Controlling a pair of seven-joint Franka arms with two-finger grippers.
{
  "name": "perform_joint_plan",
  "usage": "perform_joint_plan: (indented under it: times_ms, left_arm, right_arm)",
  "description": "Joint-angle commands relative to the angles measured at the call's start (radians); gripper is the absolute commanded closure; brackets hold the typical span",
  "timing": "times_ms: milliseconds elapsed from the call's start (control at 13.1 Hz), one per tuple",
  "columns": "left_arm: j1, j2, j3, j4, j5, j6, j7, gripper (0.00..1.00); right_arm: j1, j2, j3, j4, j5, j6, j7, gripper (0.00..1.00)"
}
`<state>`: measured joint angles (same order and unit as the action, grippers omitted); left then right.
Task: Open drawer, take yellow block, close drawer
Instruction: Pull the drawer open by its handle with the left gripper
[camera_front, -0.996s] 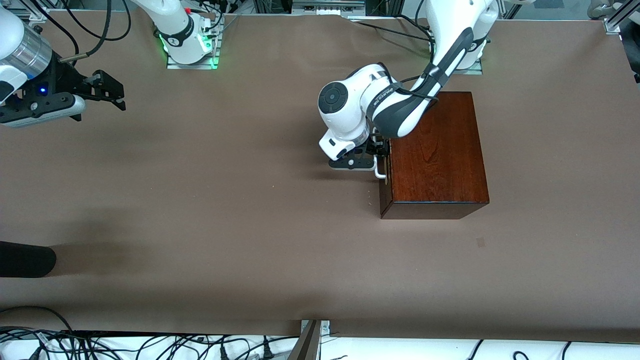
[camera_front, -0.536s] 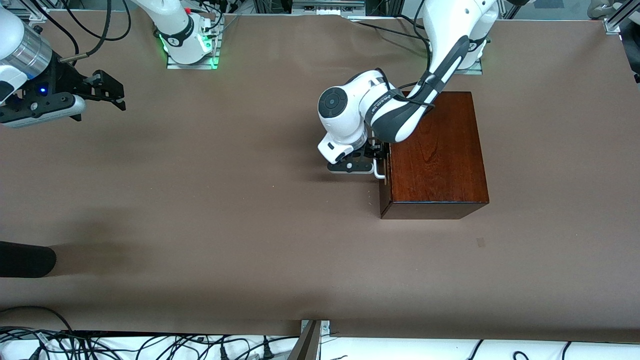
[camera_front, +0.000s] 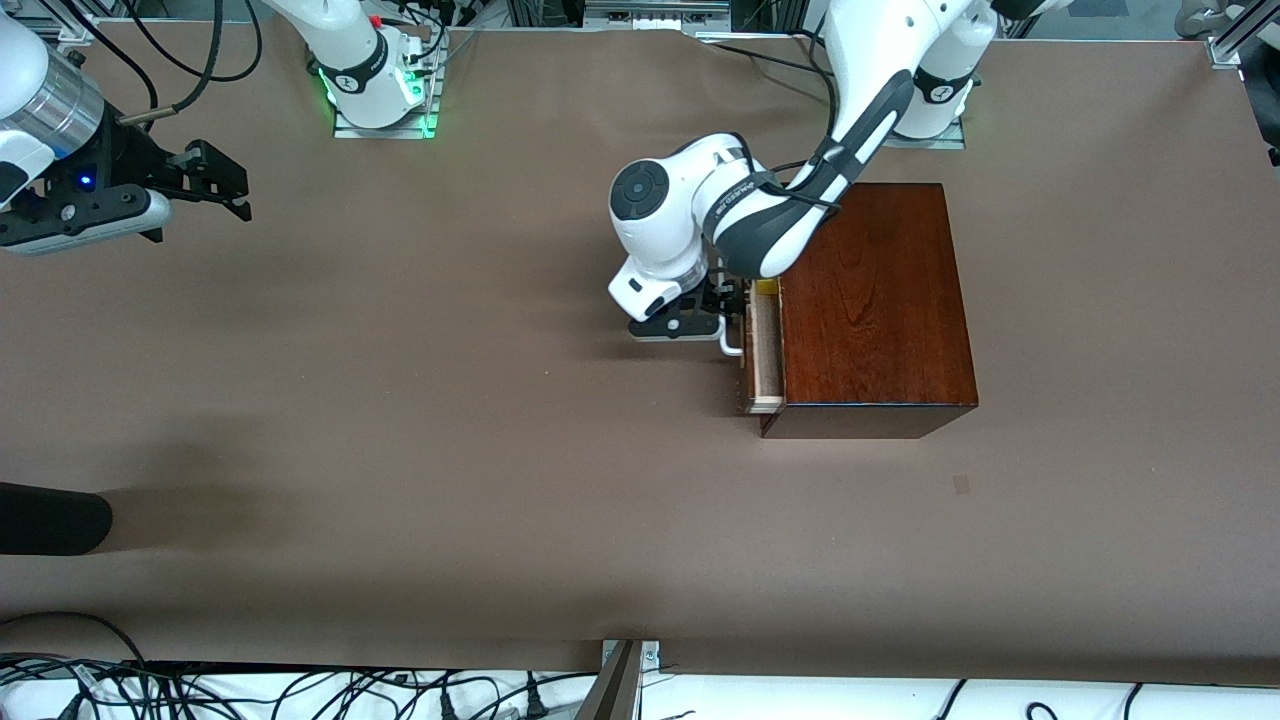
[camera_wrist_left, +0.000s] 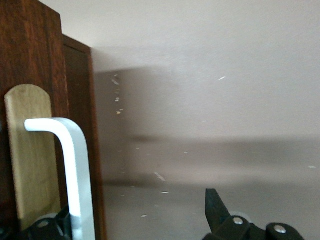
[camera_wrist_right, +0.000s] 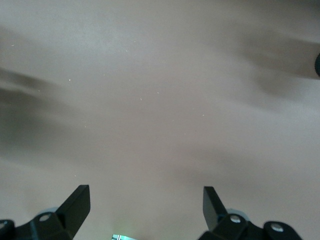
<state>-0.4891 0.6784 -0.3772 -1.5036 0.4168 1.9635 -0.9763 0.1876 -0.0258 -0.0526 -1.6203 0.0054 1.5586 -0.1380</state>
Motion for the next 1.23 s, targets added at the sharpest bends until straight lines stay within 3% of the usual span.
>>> perform_joint_plan:
  times_ms: [0, 230, 843, 1149]
  left_arm:
    - [-0.025, 0.093, -0.009, 0.140, -0.053, 0.043, -0.013, 0.00]
    - [-0.055, 0.119, -0.008, 0.180, -0.055, 0.041, -0.016, 0.00]
    - [-0.085, 0.130, 0.000, 0.181, -0.043, 0.035, -0.033, 0.00]
    - [-0.109, 0.121, 0.000, 0.189, 0.028, -0.076, -0.027, 0.00]
  right_arm:
    - [-0.004, -0.003, 0.005, 0.010, 0.005, -0.012, 0.011, 0.00]
    - [-0.004, -0.003, 0.004, 0.010, 0.005, -0.014, 0.011, 0.00]
    - [-0.005, -0.003, 0.002, 0.008, 0.005, -0.012, 0.011, 0.00]
    - [-0.005, -0.002, 0.002, 0.008, 0.005, -0.012, 0.011, 0.00]
